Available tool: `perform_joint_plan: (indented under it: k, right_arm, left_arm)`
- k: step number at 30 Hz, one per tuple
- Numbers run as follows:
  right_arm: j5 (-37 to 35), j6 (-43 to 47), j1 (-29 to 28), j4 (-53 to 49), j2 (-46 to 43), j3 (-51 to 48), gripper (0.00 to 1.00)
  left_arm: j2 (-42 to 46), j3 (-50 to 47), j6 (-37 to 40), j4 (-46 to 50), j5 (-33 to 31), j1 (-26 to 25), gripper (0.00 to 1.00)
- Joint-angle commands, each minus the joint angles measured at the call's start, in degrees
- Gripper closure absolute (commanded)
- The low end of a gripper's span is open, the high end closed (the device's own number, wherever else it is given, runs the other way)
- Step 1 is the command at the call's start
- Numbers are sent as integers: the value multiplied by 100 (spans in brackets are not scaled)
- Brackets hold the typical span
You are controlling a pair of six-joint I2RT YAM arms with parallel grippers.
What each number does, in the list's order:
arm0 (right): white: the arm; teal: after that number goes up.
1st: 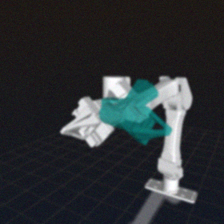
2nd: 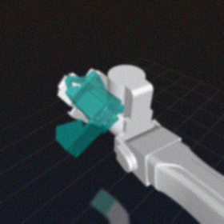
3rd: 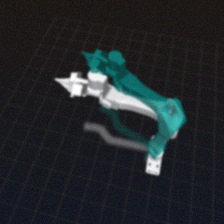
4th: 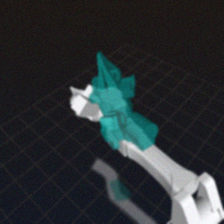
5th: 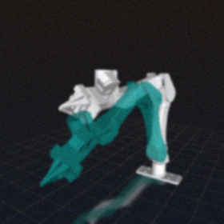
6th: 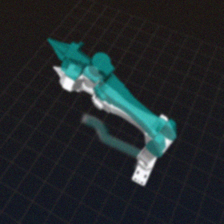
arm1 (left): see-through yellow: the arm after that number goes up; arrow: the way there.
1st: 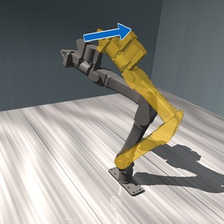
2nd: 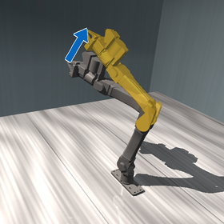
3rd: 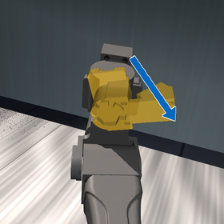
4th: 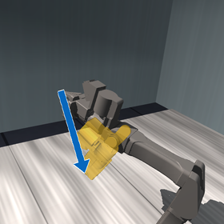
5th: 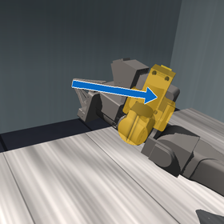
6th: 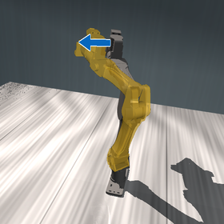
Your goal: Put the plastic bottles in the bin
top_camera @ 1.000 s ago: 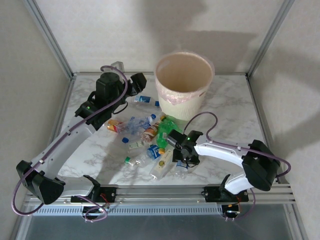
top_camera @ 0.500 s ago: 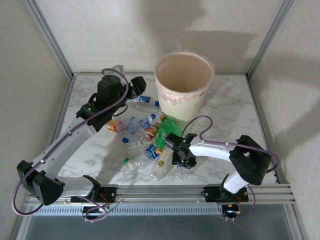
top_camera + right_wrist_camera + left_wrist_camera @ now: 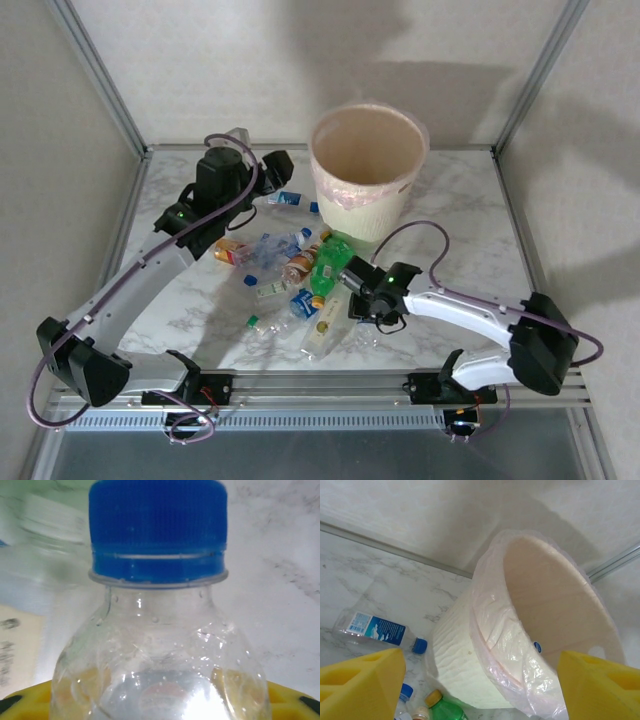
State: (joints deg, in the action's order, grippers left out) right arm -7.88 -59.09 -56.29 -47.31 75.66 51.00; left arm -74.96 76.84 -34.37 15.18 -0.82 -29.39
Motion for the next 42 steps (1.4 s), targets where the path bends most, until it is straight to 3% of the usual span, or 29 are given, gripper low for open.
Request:
perform_joint_plan:
  k: [1, 11, 24, 33, 37, 42]
  right_arm:
    - [-315, 144, -36, -566, -374, 502, 51]
    - [-611, 941, -40, -1293, -800, 2354, 56]
    - [-1135, 2028, 86, -1540, 153, 5751, 51]
    - [-425, 2780, 1697, -1376, 1513, 8314, 51]
    - [277, 2824, 2585, -767, 1810, 8253, 51]
    - [684, 2941, 3129, -311, 2265, 8214, 51]
  left_arm:
    - [-84, 285, -39, -64, 82, 56, 21]
    - [-159, 454, -13, 20, 30, 80, 21]
    - [-61, 461, 27, 218, -104, 146, 21]
    - [-6, 346, 18, 282, -128, 161, 21]
    - [110, 215, 28, 344, -172, 188, 21]
    - [241, 2, -34, 374, -197, 218, 21]
